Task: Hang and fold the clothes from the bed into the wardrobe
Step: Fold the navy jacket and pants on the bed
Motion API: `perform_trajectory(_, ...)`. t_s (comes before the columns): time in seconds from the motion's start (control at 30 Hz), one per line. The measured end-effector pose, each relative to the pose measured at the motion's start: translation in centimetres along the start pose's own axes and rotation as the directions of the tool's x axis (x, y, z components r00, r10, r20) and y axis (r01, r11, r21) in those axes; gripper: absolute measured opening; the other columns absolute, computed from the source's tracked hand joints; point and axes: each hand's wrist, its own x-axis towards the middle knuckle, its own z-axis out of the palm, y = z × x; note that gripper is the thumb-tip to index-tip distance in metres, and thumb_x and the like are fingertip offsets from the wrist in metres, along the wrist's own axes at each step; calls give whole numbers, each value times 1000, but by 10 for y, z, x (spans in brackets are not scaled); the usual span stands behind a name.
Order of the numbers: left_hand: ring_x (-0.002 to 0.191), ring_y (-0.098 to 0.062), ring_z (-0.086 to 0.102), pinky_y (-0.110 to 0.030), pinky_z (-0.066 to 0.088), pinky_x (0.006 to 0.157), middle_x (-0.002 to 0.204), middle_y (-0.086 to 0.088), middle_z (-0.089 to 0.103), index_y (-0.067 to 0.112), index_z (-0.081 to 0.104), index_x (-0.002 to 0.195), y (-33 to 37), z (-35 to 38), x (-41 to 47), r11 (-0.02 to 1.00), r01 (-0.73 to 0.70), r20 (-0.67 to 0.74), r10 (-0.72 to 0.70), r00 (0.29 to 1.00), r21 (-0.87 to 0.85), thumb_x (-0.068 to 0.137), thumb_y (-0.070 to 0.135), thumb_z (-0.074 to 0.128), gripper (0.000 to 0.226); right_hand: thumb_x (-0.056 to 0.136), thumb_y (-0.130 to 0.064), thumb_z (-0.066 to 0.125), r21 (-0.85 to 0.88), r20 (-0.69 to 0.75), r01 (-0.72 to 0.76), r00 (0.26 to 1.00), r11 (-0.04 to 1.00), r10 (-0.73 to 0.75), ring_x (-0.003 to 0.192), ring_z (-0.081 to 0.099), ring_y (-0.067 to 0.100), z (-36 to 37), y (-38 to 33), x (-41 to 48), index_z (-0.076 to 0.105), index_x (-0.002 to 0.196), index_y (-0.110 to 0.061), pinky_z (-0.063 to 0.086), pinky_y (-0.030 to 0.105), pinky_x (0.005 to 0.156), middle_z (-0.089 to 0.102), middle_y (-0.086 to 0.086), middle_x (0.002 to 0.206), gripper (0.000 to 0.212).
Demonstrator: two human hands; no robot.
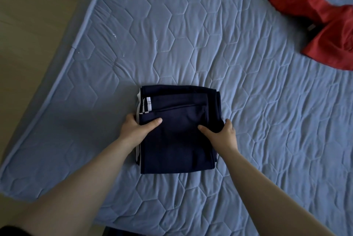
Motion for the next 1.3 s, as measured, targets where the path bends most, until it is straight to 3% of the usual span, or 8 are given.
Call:
perform_trajectory(0.1, 103, -17, 62, -36, 51, 94, 115, 2, 65, 18, 58, 120, -3, 1, 2, 1000, 15, 21, -15, 1000, -5, 58, 59, 81, 78, 59, -56, 83, 49, 16, -22, 1000, 999, 21, 119, 52, 25, 1, 2, 8, 38, 138, -14, 48, 40, 97, 52, 5, 131, 99)
perform_trajectory(0.2, 105, -16, 63, -38, 50, 96, 117, 2, 65, 18, 57, 124, -6, -3, 1, 996, 26, 133, -14, 991, -89, 55, 54, 85, 83, 60, -51, 84, 70, 29, -24, 999, 997, 22, 101, 62, 20, 2, 4, 12, 55, 117, -17, 54, 40, 86, 64, -1, 108, 73)
perform_trajectory(0.33, 101, -14, 64, -35, 51, 93, 112, 5, 68, 21, 58, 119, -14, -7, -7, 991, 2, 207, 25, 978, -132, 59, 33, 88, 68, 68, -41, 82, 100, 42, 41, 998, 994, -45, 83, 63, 8, 3, 3, 7, 59, 95, -26, 47, 21, 60, 63, -14, 85, 39)
perform_trajectory(0.5, 89, -10, 67, -23, 51, 70, 97, 6, 71, 24, 65, 98, -9, 3, -18, 981, -36, 108, 57, 993, -190, 73, 24, 80, 29, 70, -35, 82, 128, 94, 60, 993, 990, -73, 77, 53, -3, 3, -1, -5, 49, 103, -28, 40, 15, 56, 57, -17, 88, 47)
perform_trajectory(0.63, 89, -15, 67, -30, 53, 78, 94, 2, 72, 18, 70, 96, 6, 6, -27, 981, -85, 80, 100, 992, -177, 77, 22, 76, 21, 76, -29, 77, 116, 44, 128, 990, 985, -133, 78, 55, -1, -2, -8, -13, 48, 104, -26, 41, 16, 57, 57, -16, 89, 40)
perform_trajectory(0.93, 94, -21, 65, -38, 52, 88, 100, -3, 70, 16, 66, 104, 60, -32, -106, 970, -167, 31, 176, 984, -178, 81, 23, 72, 25, 76, -29, 77, 123, -13, 236, 972, 964, -236, 71, 53, -6, -61, -45, -76, 49, 96, -28, 37, 7, 46, 57, -18, 84, 35)
perform_trajectory(1.13, 87, -14, 63, -23, 45, 64, 94, 5, 68, 23, 65, 101, 120, -87, -206, 951, -247, -15, 249, 968, -185, 83, 31, 69, 20, 77, -31, 76, 152, -28, 369, 929, 917, -369, 71, 54, -3, -142, -106, -161, 49, 98, -25, 36, 8, 47, 56, -17, 84, 35)
perform_trajectory(1.3, 91, -22, 67, -38, 54, 83, 98, 0, 71, 24, 67, 100, 177, -129, -300, 904, -361, -54, 359, 932, -229, 82, 31, 70, 20, 75, -28, 78, 184, -113, 506, 863, 843, -493, 70, 54, -4, -223, -152, -236, 52, 98, -23, 38, 3, 44, 58, -16, 83, 35)
